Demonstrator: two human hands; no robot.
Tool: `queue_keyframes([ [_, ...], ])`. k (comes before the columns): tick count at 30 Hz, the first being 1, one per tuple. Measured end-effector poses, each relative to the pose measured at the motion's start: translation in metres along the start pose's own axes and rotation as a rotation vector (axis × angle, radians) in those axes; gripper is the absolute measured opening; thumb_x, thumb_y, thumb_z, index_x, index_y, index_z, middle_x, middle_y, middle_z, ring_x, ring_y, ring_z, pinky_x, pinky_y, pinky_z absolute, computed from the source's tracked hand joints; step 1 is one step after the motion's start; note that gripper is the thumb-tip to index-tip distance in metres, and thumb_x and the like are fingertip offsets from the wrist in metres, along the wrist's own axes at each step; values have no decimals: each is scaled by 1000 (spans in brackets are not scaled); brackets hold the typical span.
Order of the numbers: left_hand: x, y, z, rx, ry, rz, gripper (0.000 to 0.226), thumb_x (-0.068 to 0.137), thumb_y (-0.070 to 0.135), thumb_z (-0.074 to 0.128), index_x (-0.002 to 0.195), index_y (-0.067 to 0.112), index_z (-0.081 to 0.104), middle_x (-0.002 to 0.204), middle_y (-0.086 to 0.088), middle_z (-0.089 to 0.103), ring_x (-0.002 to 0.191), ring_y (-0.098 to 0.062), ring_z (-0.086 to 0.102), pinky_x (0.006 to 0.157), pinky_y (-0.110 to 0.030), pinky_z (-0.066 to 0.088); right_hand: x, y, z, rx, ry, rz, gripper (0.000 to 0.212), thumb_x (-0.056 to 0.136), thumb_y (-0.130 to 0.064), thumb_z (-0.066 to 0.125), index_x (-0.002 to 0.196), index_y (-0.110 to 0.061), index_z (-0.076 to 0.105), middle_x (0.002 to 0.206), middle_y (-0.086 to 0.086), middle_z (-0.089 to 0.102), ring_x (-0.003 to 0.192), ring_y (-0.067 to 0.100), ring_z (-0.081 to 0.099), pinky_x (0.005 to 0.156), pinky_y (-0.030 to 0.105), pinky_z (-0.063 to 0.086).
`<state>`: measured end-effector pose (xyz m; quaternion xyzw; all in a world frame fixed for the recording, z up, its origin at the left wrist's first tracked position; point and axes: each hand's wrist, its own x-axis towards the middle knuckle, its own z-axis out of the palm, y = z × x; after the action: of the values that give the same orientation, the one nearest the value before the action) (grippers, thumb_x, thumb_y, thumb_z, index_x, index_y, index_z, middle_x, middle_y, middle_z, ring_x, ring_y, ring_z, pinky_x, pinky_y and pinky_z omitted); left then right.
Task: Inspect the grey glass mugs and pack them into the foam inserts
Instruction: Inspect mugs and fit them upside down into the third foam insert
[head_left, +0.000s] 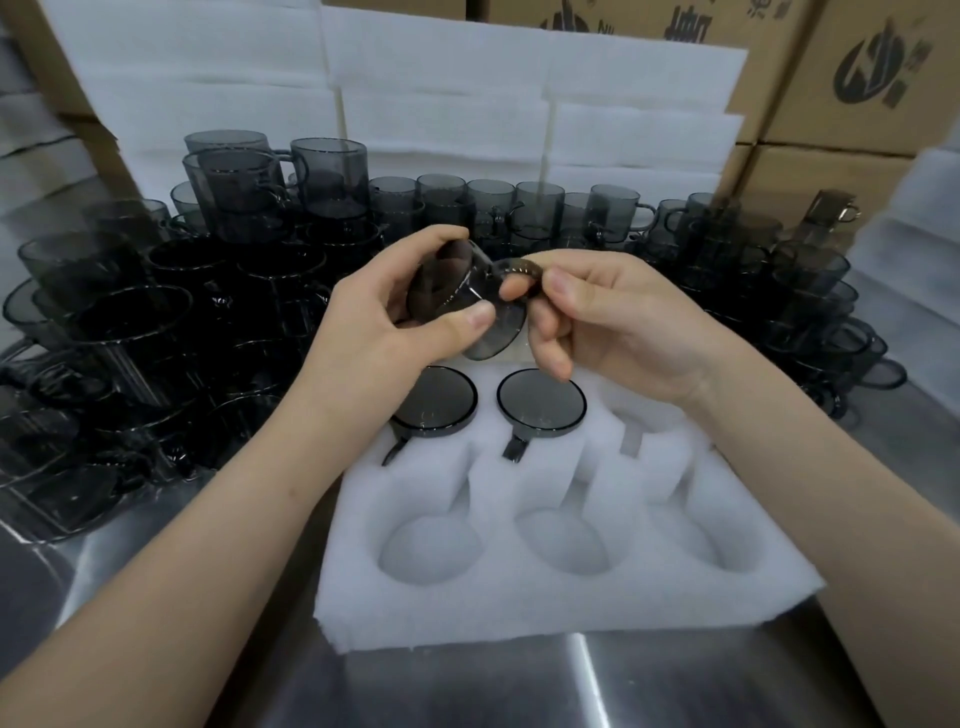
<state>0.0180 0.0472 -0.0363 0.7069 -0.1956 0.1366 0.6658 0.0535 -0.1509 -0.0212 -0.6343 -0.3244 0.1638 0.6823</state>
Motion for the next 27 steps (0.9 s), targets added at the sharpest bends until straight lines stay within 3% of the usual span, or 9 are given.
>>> queue_keyframes([
  [6,-1,2,2,66,-19,6,50,73,21,72,121,24,60,112,5,66,106,-2,61,92,-20,47,0,1,0,11,5,11,23,89,-28,52,77,-19,70,60,-2,55,42,13,52,47,21,41],
  [10,-3,4,6,188,-9,48,53,70,21,73,120,30,58,105,10,64,96,4,59,90,-16,46,1,1,3,-65,43,49,36,95,-36,49,64,-21,58,58,-3,41,44,11,42,49,22,31],
  [15,-3,3,8,367,6,63,64,68,24,81,127,33,56,109,8,62,105,-7,58,99,-22,43,3,0,9,-232,155,76,38,93,-36,43,58,-20,43,54,-3,35,44,13,37,51,23,29],
  [17,-3,2,8,432,-1,84,66,72,19,84,130,32,56,106,12,60,105,-4,56,99,-19,41,3,0,12,-357,194,72,43,96,-37,42,58,-19,38,50,-5,36,44,13,37,51,22,30],
  [20,-3,3,9,507,-12,124,66,70,29,80,131,31,55,109,15,59,106,1,53,95,-9,36,4,0,15,-447,250,27,51,100,-36,43,52,-20,35,47,-4,34,45,14,35,51,23,31],
  [23,-3,3,10,545,-20,152,67,69,29,79,132,29,55,114,13,59,109,-1,52,97,-9,35,4,1,17,-448,291,-1,56,96,-40,46,44,-20,39,44,-5,34,45,15,33,48,21,32],
  [27,-2,2,9,561,24,140,67,72,17,83,131,29,56,112,11,58,110,-8,53,100,-18,37,5,4,14,-439,312,-3,50,89,-48,50,50,-20,64,48,10,46,43,11,44,50,18,37],
])
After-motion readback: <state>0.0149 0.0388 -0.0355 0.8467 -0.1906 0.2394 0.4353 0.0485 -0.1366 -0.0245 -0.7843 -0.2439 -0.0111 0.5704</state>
